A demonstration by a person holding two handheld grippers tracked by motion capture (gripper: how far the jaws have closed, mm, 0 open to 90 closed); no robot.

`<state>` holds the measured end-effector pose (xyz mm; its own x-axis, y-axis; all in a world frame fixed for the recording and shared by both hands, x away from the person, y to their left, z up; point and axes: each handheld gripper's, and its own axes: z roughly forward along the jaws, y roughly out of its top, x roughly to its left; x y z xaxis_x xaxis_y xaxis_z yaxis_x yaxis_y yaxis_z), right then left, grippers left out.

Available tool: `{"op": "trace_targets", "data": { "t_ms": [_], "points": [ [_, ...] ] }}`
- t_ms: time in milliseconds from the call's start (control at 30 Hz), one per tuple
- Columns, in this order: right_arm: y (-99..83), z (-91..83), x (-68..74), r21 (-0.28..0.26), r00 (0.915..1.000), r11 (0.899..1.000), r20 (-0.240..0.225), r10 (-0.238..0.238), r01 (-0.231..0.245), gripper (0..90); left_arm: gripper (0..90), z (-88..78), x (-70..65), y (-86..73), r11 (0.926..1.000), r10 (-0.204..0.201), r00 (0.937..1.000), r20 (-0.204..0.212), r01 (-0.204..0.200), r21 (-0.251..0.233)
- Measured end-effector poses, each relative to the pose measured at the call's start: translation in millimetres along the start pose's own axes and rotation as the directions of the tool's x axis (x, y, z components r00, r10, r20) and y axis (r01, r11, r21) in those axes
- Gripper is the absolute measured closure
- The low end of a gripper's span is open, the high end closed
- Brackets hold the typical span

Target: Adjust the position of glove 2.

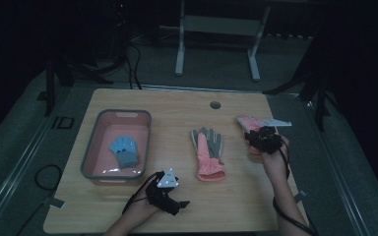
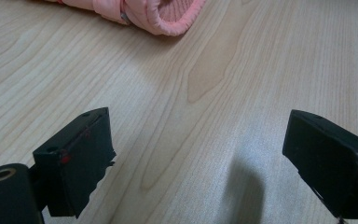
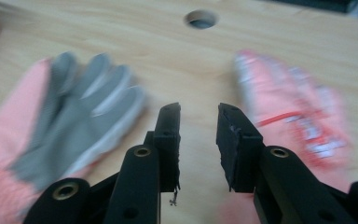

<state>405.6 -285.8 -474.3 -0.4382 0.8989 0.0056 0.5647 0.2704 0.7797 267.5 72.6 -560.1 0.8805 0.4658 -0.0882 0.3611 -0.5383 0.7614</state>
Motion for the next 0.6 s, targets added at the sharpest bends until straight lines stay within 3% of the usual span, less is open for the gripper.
{"op": "trace_targets", "data": {
  "t_ms": [167,333,500,600],
  "points": [
    [8.9,3.2,-33.8,-0.009,0.9999,1.0,0.011,0.006,-0.006,64.7,8.7,-5.1,-0.2,-1.5,0.9995,-0.012,0.9998,-0.018,0.011,-0.029],
    [4.2,20.2,-60.8,0.049,0.9998,0.999,0.011,0.019,-0.019,63.2,8.7,-7.0,1.1,-3.5,0.9993,-0.025,0.9994,-0.023,0.024,-0.027],
    [-8.9,38.2,-79.3,0.1,0.9942,0.989,0.011,0.107,-0.107,60.4,8.7,-5.5,0.8,-4.1,0.9994,-0.03,0.9995,-0.014,0.03,-0.017],
    [-16.6,48.5,-84.9,0.121,0.9917,0.984,0.018,0.127,-0.129,59.4,8.7,-4.6,1.0,-4.6,0.9995,-0.03,0.9994,-0.019,0.03,-0.011]
  ]
}}
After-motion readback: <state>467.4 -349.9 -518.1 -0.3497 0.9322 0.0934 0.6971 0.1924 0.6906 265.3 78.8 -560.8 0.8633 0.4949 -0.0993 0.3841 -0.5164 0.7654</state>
